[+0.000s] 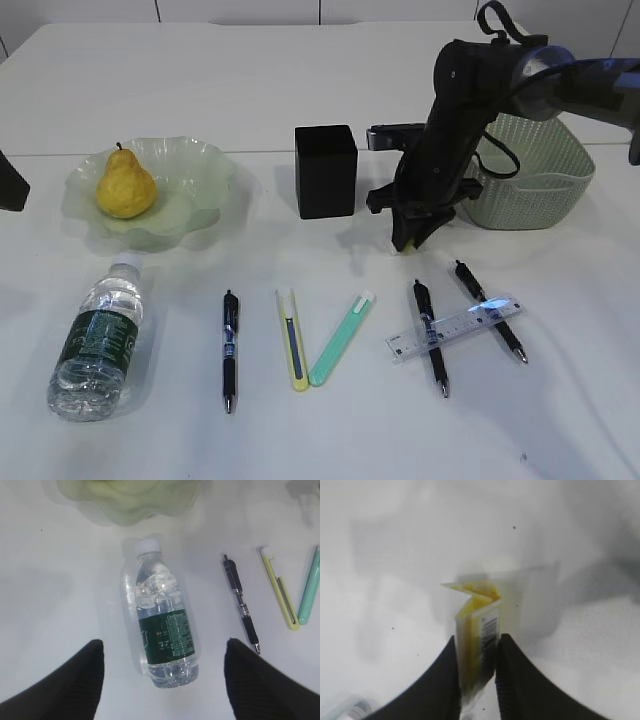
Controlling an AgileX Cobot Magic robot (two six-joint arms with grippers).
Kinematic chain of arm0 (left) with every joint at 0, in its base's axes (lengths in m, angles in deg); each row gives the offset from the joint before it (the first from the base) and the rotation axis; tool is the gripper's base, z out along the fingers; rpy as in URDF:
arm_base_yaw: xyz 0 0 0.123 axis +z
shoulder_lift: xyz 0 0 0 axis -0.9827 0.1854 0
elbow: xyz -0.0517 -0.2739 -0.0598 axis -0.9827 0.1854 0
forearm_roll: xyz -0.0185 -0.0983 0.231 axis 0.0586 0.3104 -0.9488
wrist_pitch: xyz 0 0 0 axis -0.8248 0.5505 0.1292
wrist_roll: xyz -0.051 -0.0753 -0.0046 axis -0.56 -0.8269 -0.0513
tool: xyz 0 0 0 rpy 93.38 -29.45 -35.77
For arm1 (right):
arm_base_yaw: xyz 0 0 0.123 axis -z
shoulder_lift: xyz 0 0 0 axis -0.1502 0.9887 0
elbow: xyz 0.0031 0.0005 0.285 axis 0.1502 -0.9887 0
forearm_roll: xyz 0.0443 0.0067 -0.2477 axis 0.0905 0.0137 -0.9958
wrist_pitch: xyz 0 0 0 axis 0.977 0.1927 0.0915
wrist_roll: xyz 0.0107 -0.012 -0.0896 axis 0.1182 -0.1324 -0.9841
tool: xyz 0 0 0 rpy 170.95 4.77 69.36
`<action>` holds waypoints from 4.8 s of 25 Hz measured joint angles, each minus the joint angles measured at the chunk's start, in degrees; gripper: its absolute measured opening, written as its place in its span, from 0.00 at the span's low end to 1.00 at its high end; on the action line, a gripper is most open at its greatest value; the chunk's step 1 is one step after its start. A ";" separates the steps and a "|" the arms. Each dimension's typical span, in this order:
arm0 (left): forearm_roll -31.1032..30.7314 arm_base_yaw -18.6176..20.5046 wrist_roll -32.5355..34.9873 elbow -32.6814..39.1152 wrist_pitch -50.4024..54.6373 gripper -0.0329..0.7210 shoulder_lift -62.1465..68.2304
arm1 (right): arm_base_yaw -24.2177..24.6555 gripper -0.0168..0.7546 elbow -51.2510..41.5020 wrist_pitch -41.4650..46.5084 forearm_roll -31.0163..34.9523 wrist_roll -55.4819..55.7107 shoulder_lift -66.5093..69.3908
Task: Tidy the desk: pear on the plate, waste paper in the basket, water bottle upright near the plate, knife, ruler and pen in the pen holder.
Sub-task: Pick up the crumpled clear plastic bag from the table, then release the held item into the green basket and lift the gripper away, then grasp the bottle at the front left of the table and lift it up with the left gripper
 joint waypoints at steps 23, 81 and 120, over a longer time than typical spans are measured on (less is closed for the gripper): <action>0.00 0.00 -0.12 0.00 0.00 0.74 0.00 | 1.17 0.01 2.07 1.68 -2.09 -0.09 -11.19; 2.03 0.00 -0.23 0.00 0.00 0.74 0.00 | 15.78 0.69 -0.92 2.86 2.21 7.46 -29.37; 1.70 0.00 -1.29 0.00 1.58 0.74 0.00 | 4.44 0.68 -58.78 -2.00 -3.26 6.48 -69.03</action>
